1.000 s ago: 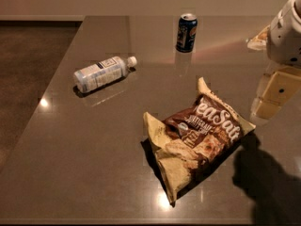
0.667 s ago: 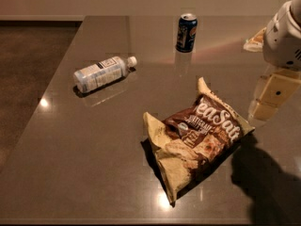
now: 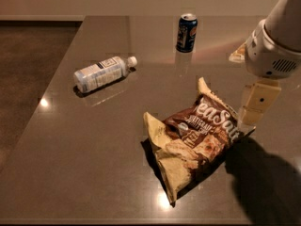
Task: Move brown chip bag near blue plastic bottle
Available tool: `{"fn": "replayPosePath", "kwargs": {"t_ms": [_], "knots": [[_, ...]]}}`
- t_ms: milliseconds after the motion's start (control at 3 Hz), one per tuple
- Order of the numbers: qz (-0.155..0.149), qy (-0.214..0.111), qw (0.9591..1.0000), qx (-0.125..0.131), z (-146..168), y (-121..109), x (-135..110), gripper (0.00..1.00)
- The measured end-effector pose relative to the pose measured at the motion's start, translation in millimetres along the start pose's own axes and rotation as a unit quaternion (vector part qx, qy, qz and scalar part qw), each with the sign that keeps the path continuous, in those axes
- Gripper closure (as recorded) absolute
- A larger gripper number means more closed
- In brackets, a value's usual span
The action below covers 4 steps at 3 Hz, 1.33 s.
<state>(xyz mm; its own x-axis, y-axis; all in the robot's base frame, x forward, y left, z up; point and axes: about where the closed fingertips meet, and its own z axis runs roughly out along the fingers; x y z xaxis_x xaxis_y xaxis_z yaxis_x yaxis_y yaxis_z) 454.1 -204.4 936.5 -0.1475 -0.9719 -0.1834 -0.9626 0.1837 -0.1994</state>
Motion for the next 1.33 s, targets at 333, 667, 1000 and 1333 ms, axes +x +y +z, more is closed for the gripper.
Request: {"fn": "replayPosePath", "kwargs": {"t_ms": [333,667,1000,1333], "knots": [[-0.006,-0.001,0.9995,-0.03,30,-2,-1,0.0],[-0.002,-0.007,0.9989,-0.046,45,-2,-2,0.0],[-0.004,-0.041,0.997,-0.065,49,0,-16,0.0],[-0.007,-0.075,0.9932,-0.089,49,0,-35,0.0]]}}
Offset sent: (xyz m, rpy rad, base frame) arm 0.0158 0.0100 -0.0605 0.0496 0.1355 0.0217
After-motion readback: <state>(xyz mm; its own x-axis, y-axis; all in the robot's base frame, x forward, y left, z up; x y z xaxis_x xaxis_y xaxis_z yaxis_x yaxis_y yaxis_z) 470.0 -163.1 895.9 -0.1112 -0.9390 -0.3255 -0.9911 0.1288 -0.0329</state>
